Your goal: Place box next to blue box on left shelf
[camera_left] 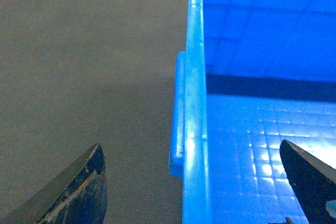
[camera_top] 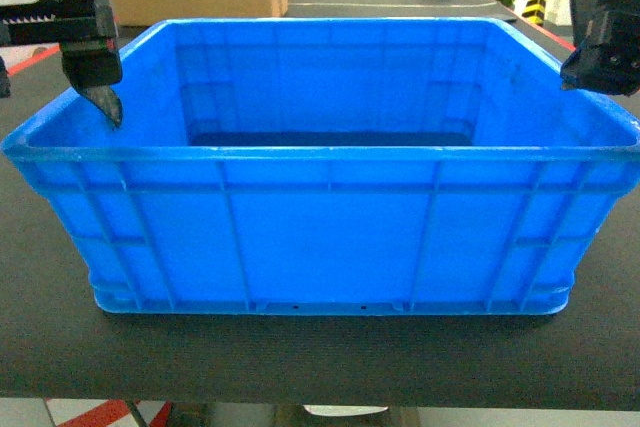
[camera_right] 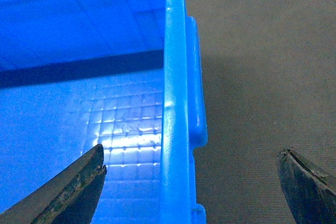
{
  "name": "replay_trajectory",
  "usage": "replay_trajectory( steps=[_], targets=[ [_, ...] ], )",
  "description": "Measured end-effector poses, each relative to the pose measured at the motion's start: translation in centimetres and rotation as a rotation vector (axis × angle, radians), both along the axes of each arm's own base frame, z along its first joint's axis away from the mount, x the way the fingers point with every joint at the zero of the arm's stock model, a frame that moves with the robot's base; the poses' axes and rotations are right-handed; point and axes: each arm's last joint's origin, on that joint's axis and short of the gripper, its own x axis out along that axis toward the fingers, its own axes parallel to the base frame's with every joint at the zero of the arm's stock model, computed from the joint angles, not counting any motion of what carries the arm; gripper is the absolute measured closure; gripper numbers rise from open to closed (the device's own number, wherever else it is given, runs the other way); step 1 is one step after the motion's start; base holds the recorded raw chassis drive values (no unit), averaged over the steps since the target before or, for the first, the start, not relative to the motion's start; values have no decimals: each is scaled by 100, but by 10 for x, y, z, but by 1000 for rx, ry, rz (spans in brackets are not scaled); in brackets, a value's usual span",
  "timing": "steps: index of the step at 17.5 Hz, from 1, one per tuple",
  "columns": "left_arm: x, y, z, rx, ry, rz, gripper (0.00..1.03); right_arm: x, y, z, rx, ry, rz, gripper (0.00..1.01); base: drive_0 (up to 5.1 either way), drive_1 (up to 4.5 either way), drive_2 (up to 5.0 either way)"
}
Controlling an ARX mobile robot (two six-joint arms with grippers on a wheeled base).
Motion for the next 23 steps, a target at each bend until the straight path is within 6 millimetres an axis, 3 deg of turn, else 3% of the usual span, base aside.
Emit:
replay_trajectory(
  steps=[3, 8, 20, 21, 23],
  targets=[
    [8, 4, -24, -36, 130, 1, 5, 6, 10, -13, 36, 82, 25, 3, 0, 0, 0],
    [8, 3, -27, -32, 147, -1, 5, 6, 11, -17, 44, 103, 22, 3, 0, 0, 0],
    [10, -1, -24, 8, 148, -51, 89, 7, 11, -17, 22, 90, 20, 86, 0, 0, 0],
    [11, -1, -22, -2, 143, -68, 94, 7, 12, -16, 3, 85, 25, 91, 0, 0, 0],
    [12, -1, -21, -5, 133, -71, 94, 7, 12, -16, 1, 77, 27, 91, 0, 0, 0]
  ],
)
